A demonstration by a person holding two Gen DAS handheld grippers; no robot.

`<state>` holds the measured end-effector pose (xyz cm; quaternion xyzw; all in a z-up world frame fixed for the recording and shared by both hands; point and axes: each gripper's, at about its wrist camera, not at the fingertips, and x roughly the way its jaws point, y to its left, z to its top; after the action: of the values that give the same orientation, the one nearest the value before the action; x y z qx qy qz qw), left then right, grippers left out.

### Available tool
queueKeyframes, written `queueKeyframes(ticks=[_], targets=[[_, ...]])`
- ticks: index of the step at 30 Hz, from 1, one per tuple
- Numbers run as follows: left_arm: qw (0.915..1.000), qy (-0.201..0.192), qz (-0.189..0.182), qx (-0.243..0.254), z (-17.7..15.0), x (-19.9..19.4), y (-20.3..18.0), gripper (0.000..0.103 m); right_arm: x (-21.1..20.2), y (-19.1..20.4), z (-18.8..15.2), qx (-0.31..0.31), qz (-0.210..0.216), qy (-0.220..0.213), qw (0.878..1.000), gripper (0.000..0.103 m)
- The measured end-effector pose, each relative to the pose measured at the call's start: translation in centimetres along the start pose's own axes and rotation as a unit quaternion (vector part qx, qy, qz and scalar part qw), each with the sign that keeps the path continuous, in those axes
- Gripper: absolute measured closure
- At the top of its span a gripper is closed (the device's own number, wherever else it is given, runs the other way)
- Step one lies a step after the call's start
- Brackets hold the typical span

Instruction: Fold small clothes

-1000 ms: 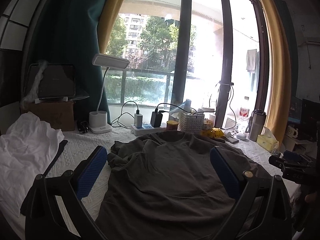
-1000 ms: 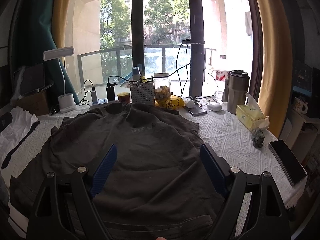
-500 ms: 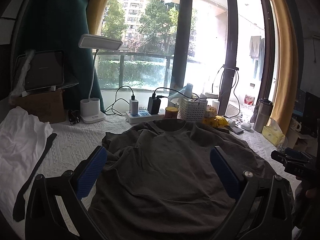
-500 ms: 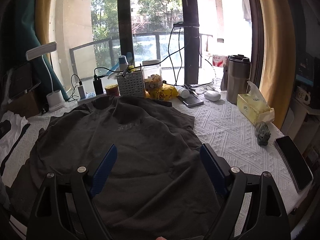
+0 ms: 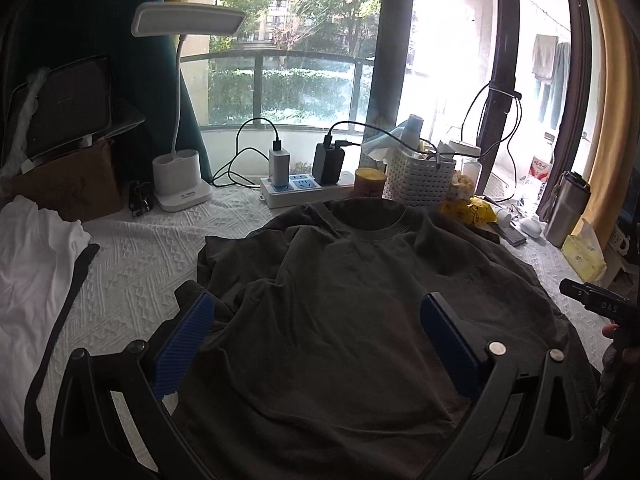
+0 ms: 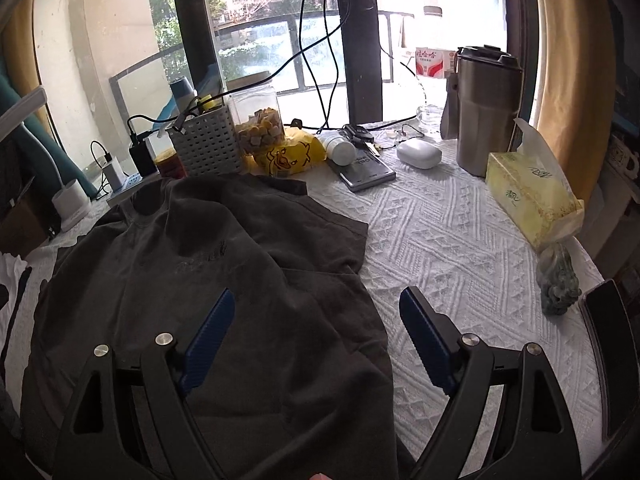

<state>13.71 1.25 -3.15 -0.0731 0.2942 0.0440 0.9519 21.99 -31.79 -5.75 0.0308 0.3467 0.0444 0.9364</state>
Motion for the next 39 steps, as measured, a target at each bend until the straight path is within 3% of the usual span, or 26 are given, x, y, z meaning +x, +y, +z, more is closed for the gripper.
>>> queueKeyframes(ticks=[15,18,23,26,28,30,31,34,39], targets=[[0.9963,0.084,0.008,-0.017,2.1,8.7,-0.4,0.001,9.6,-3.2,4.9,0.040,0.021,0.067,0.997,0.016],[0.9957,0.089,0.011,-0.022,2.3,9.5,-0.1,0.001,11.1,-3.0,4.8,0.036,0.034,0.085,0.995,0.016],[0.9946,0.099,0.016,-0.027,2.4,10.6,0.4,0.001,12.0,-1.5,5.0,0.001,0.018,0.083,0.996,0.018],[0.9939,0.104,0.016,-0.032,2.3,11.0,0.8,0.001,12.4,-0.4,5.0,-0.027,-0.001,0.082,0.996,0.027],[0.9933,0.109,0.015,-0.036,2.2,11.3,0.9,0.001,12.5,0.2,4.9,-0.045,-0.009,0.079,0.996,0.044],[0.9932,0.110,0.015,-0.035,2.2,11.5,0.9,0.001,12.5,0.5,4.8,-0.061,-0.021,0.072,0.995,0.082],[0.9932,0.110,0.016,-0.034,2.2,11.5,0.9,0.001,12.5,0.6,4.8,-0.062,-0.019,0.071,0.995,0.087],[0.9933,0.110,0.018,-0.032,2.2,11.5,0.9,0.001,12.0,0.4,5.0,-0.059,-0.016,0.060,0.996,0.091],[0.9927,0.114,0.032,-0.024,1.8,11.3,1.0,0.001,9.0,0.0,6.0,-0.050,0.006,-0.006,0.999,0.092]])
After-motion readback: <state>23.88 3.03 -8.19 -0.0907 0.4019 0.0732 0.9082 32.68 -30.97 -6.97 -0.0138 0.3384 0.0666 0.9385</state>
